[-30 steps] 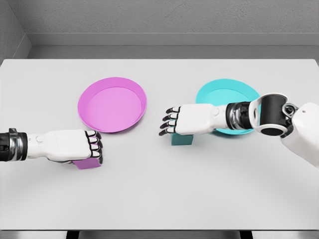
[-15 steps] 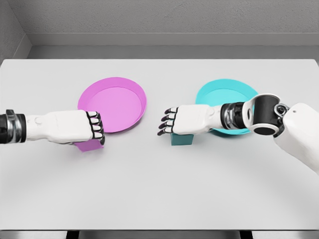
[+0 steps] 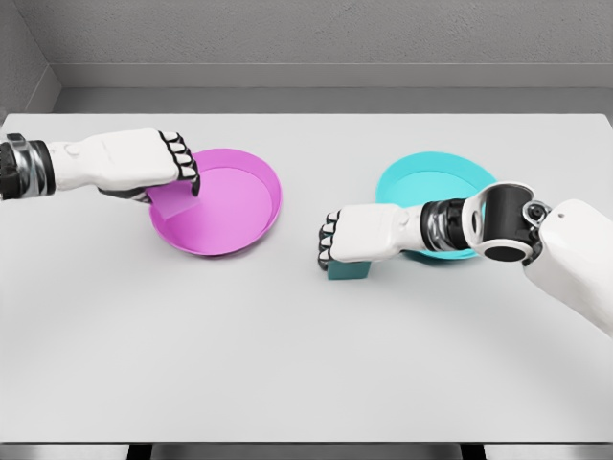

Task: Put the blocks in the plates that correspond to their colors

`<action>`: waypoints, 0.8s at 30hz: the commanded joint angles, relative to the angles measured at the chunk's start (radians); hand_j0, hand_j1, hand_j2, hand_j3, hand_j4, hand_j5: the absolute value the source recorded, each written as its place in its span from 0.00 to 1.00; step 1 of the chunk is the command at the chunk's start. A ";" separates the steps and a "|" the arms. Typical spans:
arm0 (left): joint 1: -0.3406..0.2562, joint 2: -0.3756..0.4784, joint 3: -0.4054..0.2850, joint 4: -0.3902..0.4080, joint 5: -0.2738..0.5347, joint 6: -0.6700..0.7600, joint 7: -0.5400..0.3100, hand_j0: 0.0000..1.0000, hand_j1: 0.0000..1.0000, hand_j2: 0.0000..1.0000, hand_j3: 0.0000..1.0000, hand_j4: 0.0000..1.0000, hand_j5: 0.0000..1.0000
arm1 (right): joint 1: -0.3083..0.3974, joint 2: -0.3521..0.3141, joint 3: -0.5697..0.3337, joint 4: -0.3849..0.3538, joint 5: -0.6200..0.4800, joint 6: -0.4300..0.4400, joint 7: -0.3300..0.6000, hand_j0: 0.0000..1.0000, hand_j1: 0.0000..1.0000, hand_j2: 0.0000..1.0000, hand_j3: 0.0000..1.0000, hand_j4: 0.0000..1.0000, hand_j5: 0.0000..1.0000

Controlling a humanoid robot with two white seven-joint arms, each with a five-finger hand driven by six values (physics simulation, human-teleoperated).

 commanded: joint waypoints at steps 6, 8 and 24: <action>0.002 -0.156 -0.009 0.135 -0.042 0.002 -0.008 0.49 0.49 0.49 0.49 0.49 0.49 | -0.003 0.003 0.001 0.001 -0.009 0.002 0.001 0.52 0.52 0.52 0.52 0.52 0.52; 0.000 -0.182 -0.015 0.167 -0.056 0.002 -0.008 0.49 0.49 0.49 0.49 0.49 0.49 | -0.009 0.003 0.001 0.013 -0.010 0.002 0.001 0.52 0.52 0.52 0.52 0.52 0.52; 0.000 -0.191 -0.015 0.218 -0.045 0.002 -0.006 0.97 0.97 0.97 0.97 0.97 0.97 | -0.049 -0.014 -0.285 0.223 -0.113 0.002 0.001 0.52 0.52 0.52 0.52 0.52 0.52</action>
